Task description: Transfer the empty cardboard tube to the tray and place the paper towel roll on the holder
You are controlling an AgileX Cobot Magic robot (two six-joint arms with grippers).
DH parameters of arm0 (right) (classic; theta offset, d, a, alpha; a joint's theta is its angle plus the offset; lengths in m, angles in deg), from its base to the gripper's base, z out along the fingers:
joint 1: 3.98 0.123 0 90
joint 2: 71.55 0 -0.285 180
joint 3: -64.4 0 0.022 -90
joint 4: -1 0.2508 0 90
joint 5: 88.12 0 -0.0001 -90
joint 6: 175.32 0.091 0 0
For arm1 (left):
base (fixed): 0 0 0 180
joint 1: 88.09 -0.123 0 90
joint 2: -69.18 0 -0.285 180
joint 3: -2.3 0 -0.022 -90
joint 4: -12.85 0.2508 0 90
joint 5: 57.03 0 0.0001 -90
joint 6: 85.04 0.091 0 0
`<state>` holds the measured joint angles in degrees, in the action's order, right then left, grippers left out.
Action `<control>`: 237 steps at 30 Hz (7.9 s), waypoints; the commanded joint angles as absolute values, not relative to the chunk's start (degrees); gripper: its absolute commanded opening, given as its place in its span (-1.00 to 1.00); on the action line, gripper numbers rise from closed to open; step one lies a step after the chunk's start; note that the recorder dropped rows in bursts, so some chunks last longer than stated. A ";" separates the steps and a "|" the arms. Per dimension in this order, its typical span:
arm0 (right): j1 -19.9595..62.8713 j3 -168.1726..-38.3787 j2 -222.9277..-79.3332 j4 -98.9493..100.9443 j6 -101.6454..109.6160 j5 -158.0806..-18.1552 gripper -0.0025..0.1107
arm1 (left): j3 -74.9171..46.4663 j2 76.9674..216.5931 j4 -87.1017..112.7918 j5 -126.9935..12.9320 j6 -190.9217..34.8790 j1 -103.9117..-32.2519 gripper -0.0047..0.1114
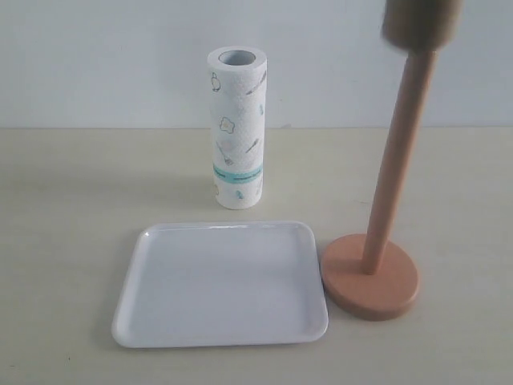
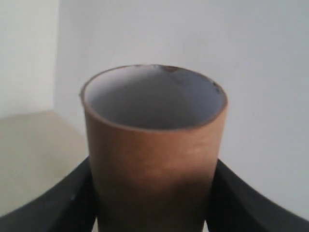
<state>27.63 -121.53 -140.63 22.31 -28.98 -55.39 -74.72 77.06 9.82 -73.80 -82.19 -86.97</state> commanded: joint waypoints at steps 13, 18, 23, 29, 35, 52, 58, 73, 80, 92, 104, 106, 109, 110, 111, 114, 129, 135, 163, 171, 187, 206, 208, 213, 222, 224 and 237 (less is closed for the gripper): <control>47.04 -118.05 -171.06 8.65 -26.24 -51.85 -0.96 | -74.92 76.97 9.91 -73.78 -82.00 -86.81 -0.85; 49.76 -125.12 -181.84 -0.36 -24.28 -41.71 -0.96 | -74.92 76.97 9.91 -73.78 -82.00 -86.81 -0.85; 52.86 -135.67 -191.59 -8.69 -27.11 -36.09 -0.96 | -74.92 76.97 9.91 -73.78 -82.00 -86.81 -0.85; 53.71 -146.62 -202.06 -14.84 -30.41 -24.74 -0.96 | -74.92 76.97 9.91 -73.78 -82.00 -86.81 -0.85; 53.75 -147.97 -207.60 -14.72 -33.36 -24.23 -0.96 | -74.92 76.97 9.91 -73.78 -82.00 -86.81 -0.85; 53.75 -147.97 -209.19 -8.95 -31.62 -27.04 -0.09 | -74.92 76.97 9.91 -73.78 -82.00 -86.81 -0.85; 53.75 -147.97 -209.19 -8.95 -29.93 -26.88 0.12 | -74.92 76.97 9.91 -73.78 -82.00 -86.81 -0.85; 54.00 -153.37 -208.38 -13.24 -15.89 -18.16 -0.34 | -74.92 76.97 9.91 -73.78 -82.00 -86.81 -0.85; 56.02 -154.37 -202.37 -6.93 -11.75 -18.16 -0.96 | -74.92 76.97 9.91 -73.78 -82.00 -86.81 -0.85; 65.87 -143.99 -173.64 1.52 -8.44 -18.16 -0.96 | -74.92 76.97 9.91 -73.78 -82.00 -86.81 -0.85; 66.46 -95.65 -119.25 -42.75 27.64 -18.16 -0.96 | -74.92 76.97 9.91 -73.78 -82.00 -86.81 -0.85; 66.46 -91.31 -112.13 -47.79 36.93 -18.16 -0.96 | -74.92 76.97 9.91 -73.78 -82.00 -86.81 -0.85; 66.46 -89.79 -103.44 -45.37 44.97 -18.16 -0.96 | -74.92 76.97 9.91 -73.78 -82.00 -86.81 -0.85; 66.46 -89.79 -102.07 -45.37 44.97 -18.16 -0.96 | -74.92 76.97 9.91 -73.78 -82.00 -86.81 -0.85; 66.46 -89.79 -99.89 -45.49 44.97 -18.16 -0.96 | -74.92 76.97 9.91 -73.78 -82.00 -86.81 -0.85; 66.46 -89.79 -96.53 -45.72 45.09 -18.16 -0.96 | -74.92 76.97 9.91 -73.78 -82.00 -86.81 -0.85; 41.92 -86.69 -91.01 -48.73 47.82 -20.49 -0.96 | -74.92 76.97 9.91 -73.78 -82.00 -86.81 -0.85; 12.17 -74.57 -89.24 -44.39 47.34 -50.27 -0.96 | -74.92 76.97 9.91 -73.78 -82.00 -86.81 -0.85; -2.80 -61.35 -88.59 -9.25 11.08 -71.62 -0.96 | -74.92 76.97 9.91 -73.78 -82.00 -86.81 -0.85; -2.80 -52.18 -83.63 -5.17 4.68 -71.97 -0.96 | -74.92 76.97 9.91 -73.78 -82.00 -86.81 -0.85; -2.80 -38.38 -79.33 4.70 1.54 -68.70 -0.96 | -74.92 76.97 9.91 -73.78 -82.00 -86.81 -0.85; -2.81 -38.38 -79.33 4.03 3.54 -67.69 -0.96 | -74.92 76.97 9.91 -73.78 -82.01 -86.81 -0.85; -2.81 -38.38 -79.33 4.03 3.54 -67.69 -0.96 | -74.92 76.97 9.91 -73.78 -82.01 -86.81 -0.85; -2.81 -38.38 -79.33 4.03 3.54 -67.69 -0.96 | -74.92 76.97 9.91 -73.78 -82.01 -86.81 -0.85; -2.81 -38.38 -79.33 4.03 3.54 -67.69 -0.96 | -74.92 76.97 9.91 -73.78 -82.01 -86.81 -0.85; -2.81 -38.38 -79.33 4.03 3.54 -67.69 -0.96 | -74.92 76.97 9.91 -73.78 -82.01 -86.81 -0.85; -2.81 -38.38 -79.33 4.03 3.54 -67.69 -0.96 | -74.92 76.97 12.29 -27.22 -82.01 -86.81 -0.85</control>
<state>-2.91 -38.30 -79.53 4.39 3.66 -67.49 -74.91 77.06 11.96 -43.87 -82.19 -86.97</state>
